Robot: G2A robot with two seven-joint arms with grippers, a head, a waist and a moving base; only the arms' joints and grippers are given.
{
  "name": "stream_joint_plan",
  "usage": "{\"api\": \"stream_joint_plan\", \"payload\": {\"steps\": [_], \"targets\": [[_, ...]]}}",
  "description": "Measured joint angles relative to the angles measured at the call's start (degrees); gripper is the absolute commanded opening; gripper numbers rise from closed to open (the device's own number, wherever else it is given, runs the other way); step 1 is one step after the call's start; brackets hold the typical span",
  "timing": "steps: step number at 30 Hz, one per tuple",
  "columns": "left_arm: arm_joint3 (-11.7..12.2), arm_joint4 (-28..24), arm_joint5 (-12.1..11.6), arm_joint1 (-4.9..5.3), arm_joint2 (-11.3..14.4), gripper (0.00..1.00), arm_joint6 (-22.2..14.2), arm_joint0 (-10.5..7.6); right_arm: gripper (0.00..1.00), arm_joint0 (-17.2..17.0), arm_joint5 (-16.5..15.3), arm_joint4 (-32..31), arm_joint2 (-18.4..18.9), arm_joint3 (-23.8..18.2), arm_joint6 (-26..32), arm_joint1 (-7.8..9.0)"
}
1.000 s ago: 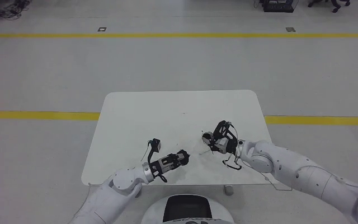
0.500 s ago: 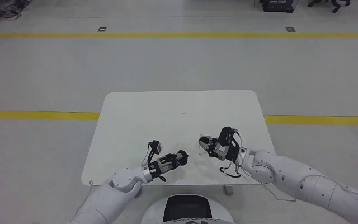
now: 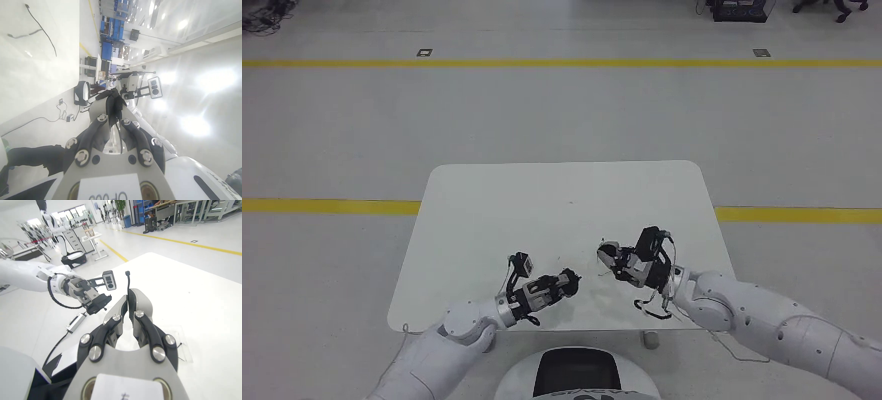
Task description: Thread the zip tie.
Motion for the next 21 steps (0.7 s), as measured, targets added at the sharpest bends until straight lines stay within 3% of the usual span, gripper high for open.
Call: {"api": "stream_joint_plan", "payload": {"steps": [6, 10, 13, 21], "targets": [[1.1, -5.6, 0.0, -0.52, -1.8, 0.0, -7.1, 1.23, 0.0, -2.1, 0.0, 0.0, -0.5, -1.7, -6.0, -0.01], [2.4, -6.7, 0.0, -1.19, -2.8, 0.0, -9.4, 1.52, 0.0, -3.1, 0.0, 0.0, -0.5, -2.2, -7.0, -0.27], [3.7, -6.1, 0.0, -1.7, -3.4, 0.0, -9.5, 1.48, 0.0, -3.5, 0.0, 0.3, -0.5, -2.4, -6.8, -0.54], [3.8, -5.8, 0.0, -2.23, -4.0, 0.0, -10.1, 1.4, 0.0, -3.7, 0.0, 0.6, -0.5, -2.9, -5.5, -0.79]]}}
